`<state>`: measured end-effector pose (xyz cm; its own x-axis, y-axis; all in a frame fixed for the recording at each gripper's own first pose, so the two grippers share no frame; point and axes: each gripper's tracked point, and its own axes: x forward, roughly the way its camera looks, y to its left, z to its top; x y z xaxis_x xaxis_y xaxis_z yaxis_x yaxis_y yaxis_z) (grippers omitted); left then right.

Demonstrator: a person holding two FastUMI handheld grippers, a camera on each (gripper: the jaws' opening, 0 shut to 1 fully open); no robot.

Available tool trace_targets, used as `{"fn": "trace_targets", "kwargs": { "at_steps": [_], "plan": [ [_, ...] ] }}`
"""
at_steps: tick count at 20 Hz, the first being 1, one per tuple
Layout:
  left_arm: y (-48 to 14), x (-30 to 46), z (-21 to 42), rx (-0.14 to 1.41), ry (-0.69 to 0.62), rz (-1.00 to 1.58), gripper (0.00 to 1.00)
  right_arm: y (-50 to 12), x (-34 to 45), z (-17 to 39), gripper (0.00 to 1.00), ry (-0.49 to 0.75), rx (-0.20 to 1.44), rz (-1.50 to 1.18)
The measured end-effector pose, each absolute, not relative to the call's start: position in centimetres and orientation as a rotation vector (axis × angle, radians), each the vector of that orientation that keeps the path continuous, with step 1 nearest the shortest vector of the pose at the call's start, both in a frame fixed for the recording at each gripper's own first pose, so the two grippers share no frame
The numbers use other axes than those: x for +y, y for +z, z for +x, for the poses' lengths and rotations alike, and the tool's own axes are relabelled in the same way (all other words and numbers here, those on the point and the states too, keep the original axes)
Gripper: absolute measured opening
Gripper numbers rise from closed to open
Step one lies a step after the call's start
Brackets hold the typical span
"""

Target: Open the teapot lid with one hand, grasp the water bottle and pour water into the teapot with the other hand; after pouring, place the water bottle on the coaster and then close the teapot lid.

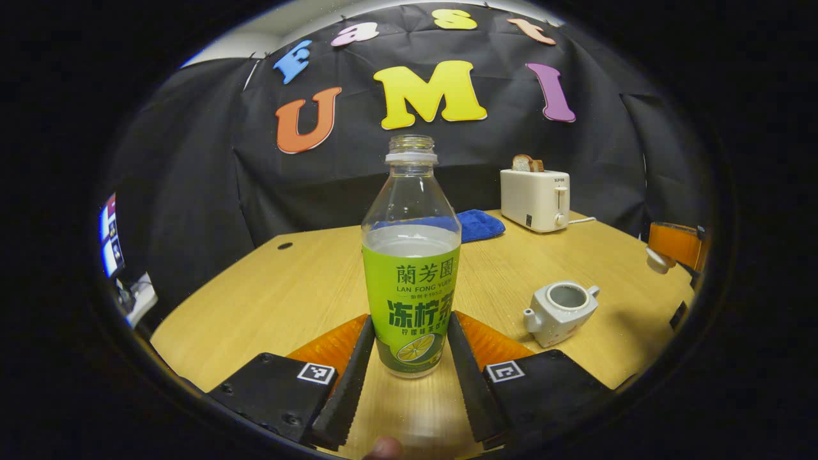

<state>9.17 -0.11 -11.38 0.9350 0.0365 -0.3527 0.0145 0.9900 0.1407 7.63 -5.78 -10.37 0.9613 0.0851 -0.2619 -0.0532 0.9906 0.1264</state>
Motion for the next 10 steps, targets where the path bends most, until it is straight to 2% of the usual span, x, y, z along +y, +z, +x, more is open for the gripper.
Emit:
{"fn": "trace_targets", "kwargs": {
  "at_steps": [7,10],
  "plan": [
    [-9.1,1.4,7.5,0.404,0.002,0.514,0.67,-9.6,-7.4,7.1,0.00,0.067,0.247,0.109],
    [-8.0,2.8,7.1,0.419,0.003,0.668,0.69,-9.7,-7.9,6.7,0.00,0.069,0.246,0.094]
  ]
}}
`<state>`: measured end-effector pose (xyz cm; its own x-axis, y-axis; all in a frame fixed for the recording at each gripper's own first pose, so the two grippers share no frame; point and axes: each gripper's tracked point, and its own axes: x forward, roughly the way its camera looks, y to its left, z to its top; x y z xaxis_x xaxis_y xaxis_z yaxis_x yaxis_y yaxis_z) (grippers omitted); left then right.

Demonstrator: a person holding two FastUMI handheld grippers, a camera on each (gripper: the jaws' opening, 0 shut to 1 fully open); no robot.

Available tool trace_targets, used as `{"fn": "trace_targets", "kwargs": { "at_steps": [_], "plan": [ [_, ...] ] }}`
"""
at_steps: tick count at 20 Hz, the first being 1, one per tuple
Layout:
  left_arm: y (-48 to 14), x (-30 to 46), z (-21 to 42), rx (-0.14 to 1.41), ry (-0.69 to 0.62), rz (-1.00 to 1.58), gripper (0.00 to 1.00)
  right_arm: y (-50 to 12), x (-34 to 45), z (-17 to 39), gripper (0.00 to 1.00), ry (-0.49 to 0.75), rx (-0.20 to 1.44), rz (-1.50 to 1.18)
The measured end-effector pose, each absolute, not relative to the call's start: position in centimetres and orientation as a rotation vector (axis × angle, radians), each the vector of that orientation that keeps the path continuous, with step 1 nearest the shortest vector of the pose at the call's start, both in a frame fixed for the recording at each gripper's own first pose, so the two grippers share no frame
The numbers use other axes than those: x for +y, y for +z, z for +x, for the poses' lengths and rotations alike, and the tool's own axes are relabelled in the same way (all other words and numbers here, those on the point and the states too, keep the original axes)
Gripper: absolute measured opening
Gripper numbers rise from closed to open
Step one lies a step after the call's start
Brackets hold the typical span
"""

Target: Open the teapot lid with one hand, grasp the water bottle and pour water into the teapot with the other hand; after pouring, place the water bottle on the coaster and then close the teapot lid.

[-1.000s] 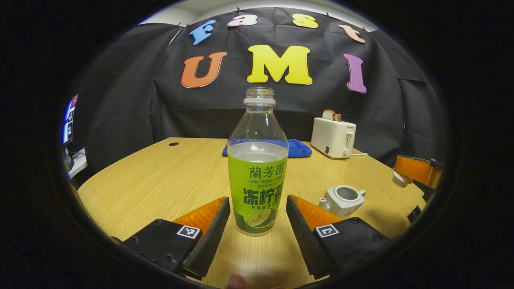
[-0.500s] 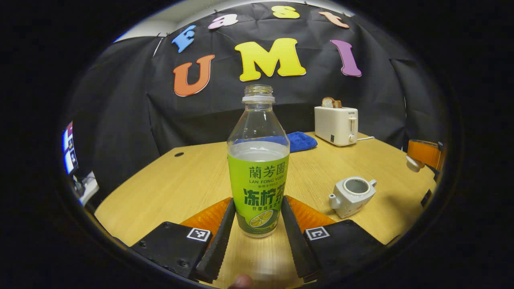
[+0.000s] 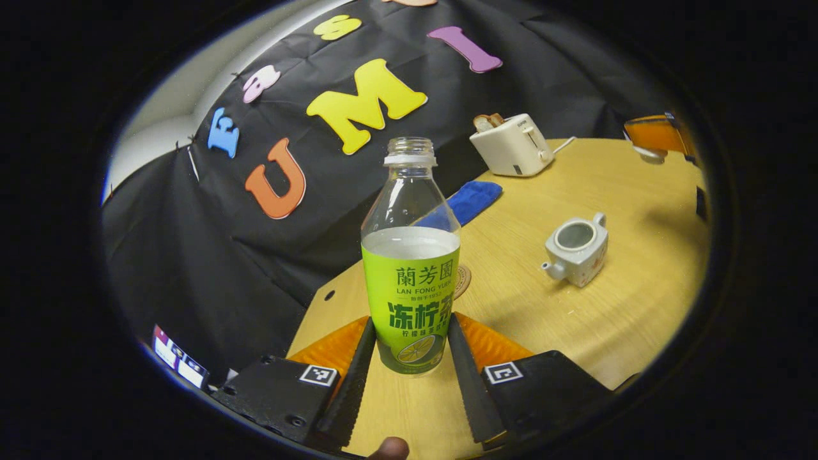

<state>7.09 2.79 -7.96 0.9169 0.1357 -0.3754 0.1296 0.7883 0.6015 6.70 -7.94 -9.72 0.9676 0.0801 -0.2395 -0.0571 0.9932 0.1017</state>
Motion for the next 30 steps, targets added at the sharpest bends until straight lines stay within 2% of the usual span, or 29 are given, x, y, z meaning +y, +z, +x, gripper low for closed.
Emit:
{"fn": "trace_targets", "kwargs": {
  "at_steps": [11,21,23,24,30],
  "plan": [
    [-7.3,4.1,8.2,0.466,-0.025,1.151,0.68,-10.1,-9.8,6.1,0.00,0.064,0.239,0.090],
    [-8.2,1.0,8.8,0.478,-0.127,1.426,0.68,-11.2,-12.1,5.4,0.00,0.036,0.250,0.095],
    [-8.5,0.4,9.1,0.481,-0.144,1.457,0.65,-11.3,-12.5,5.3,0.00,0.033,0.251,0.092],
    [-8.4,0.2,9.2,0.482,-0.151,1.477,0.68,-11.3,-12.7,5.3,0.00,0.031,0.251,0.092],
    [-7.7,-0.3,10.0,0.456,-0.136,1.642,0.68,-11.6,-13.7,4.8,0.00,0.019,0.252,0.110]
  ]
}}
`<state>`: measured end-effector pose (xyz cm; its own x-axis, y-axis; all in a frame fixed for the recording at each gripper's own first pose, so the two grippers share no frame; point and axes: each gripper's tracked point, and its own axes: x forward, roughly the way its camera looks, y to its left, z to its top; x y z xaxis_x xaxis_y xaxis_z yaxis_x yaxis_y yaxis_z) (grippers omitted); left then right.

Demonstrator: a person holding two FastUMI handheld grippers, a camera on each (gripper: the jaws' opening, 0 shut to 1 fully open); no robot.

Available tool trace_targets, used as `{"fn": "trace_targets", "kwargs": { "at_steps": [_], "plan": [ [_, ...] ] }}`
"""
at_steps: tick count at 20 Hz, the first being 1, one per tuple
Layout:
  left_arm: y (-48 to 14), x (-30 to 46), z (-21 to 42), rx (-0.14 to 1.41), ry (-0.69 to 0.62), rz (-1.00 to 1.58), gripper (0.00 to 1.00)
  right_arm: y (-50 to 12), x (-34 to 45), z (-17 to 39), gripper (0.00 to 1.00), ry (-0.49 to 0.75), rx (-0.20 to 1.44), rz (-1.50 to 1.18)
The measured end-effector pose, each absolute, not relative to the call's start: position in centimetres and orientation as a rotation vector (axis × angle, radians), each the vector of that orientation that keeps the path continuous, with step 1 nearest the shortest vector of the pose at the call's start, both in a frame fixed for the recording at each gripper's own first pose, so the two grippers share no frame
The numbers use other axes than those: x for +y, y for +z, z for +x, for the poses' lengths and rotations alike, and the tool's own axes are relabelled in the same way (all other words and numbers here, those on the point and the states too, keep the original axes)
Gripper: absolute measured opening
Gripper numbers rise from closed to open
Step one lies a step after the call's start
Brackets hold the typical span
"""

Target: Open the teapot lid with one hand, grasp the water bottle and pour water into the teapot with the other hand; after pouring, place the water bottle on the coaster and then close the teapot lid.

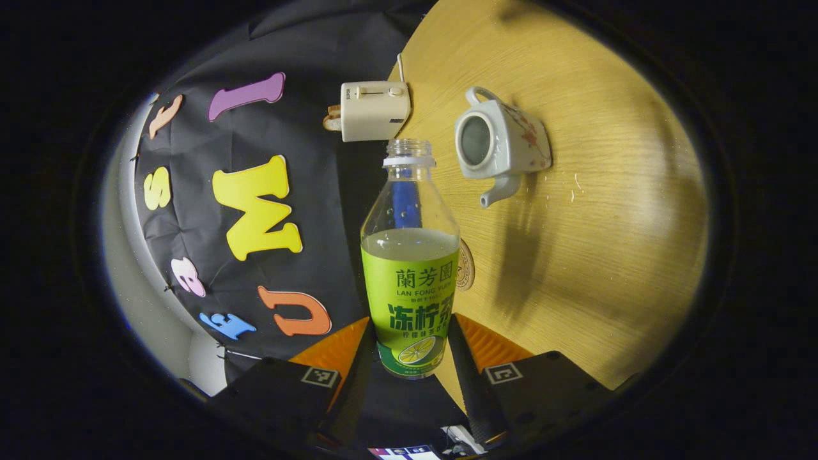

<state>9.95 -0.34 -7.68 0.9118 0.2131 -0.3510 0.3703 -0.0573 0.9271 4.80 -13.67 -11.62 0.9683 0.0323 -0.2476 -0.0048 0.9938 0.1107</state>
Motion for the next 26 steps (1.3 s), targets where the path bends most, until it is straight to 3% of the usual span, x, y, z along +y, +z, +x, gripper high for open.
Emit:
{"fn": "trace_targets", "kwargs": {
  "at_steps": [26],
  "plan": [
    [-4.3,-2.9,11.8,0.365,-0.066,2.059,0.68,-11.6,-16.0,4.1,0.00,-0.012,0.232,0.142]
  ]
}}
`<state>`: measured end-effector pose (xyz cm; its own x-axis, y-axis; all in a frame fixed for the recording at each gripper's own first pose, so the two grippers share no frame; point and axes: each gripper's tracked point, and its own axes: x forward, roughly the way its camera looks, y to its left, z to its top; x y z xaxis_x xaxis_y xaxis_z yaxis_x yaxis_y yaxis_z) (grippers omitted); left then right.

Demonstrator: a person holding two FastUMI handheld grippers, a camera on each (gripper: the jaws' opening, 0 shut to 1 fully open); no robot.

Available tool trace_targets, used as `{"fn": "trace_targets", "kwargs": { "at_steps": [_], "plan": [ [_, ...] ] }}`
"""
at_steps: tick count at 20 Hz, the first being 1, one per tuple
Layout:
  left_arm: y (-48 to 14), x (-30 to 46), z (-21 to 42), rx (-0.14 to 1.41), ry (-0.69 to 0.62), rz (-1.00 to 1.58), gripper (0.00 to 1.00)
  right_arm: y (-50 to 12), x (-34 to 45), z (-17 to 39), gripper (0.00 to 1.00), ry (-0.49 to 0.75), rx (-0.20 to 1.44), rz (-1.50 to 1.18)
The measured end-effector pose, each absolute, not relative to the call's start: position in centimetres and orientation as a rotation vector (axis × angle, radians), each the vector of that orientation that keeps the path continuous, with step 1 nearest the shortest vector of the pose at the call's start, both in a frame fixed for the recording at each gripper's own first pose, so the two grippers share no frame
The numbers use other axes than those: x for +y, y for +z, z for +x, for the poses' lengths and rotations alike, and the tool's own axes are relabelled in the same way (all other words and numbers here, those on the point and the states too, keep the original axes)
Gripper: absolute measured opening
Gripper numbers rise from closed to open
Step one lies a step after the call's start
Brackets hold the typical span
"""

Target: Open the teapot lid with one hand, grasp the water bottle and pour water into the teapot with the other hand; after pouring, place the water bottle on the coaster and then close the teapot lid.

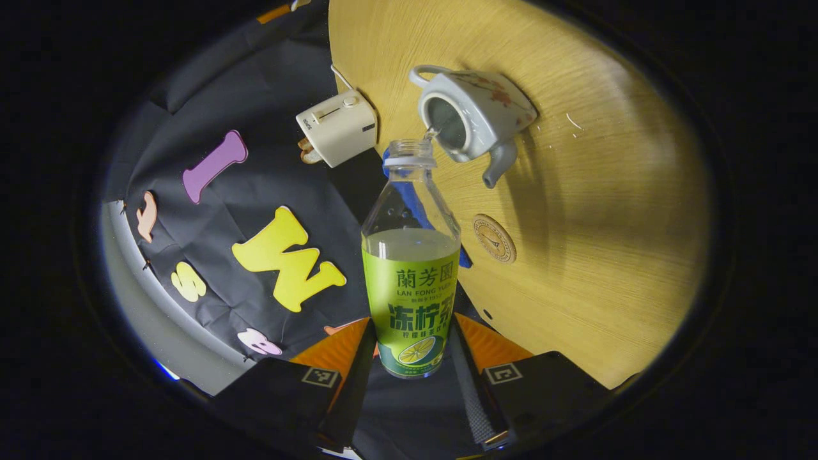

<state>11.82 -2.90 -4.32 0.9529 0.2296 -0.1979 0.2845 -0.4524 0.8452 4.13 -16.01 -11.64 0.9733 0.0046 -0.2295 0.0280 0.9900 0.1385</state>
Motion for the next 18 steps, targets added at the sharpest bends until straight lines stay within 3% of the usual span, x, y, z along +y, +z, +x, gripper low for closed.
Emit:
{"fn": "trace_targets", "kwargs": {
  "at_steps": [18],
  "plan": [
    [-2.6,-4.1,11.9,0.322,-0.032,2.191,0.68,-11.2,-16.3,3.8,0.00,-0.014,0.221,0.145]
  ]
}}
